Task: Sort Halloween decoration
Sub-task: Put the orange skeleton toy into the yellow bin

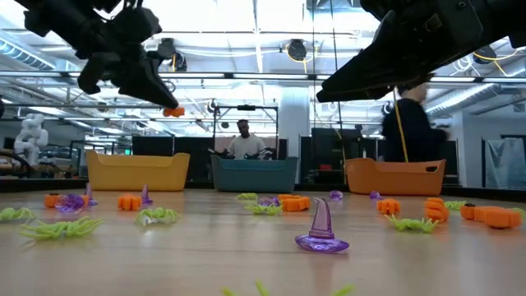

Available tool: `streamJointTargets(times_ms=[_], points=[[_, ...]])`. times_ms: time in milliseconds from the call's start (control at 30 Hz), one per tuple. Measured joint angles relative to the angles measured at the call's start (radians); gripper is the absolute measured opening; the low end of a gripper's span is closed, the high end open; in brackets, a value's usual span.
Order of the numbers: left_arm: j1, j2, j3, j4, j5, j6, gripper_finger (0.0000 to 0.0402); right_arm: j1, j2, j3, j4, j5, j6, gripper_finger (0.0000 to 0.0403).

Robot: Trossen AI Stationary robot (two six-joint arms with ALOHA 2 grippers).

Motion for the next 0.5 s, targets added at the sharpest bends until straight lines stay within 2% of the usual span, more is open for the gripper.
streamJointTargets(times_ms=[133,333,500], points=[[0.068,-0.052,0.009,-0.094,-0.044,-0.023,0.0,0.0,0.0,0.0,0.0,0.0,0.0,0.021],[0.197,-0.061,0.104,-0.326,-0.073,-0.102,0.0,0.0,0.0,0.0,0.0,0.0,0.004,0.021],[0.325,-0.034,0.144,-0.419,-0.073,-0.059,0.0,0.0,0.0,0.0,0.0,0.0,0.009,0.021]])
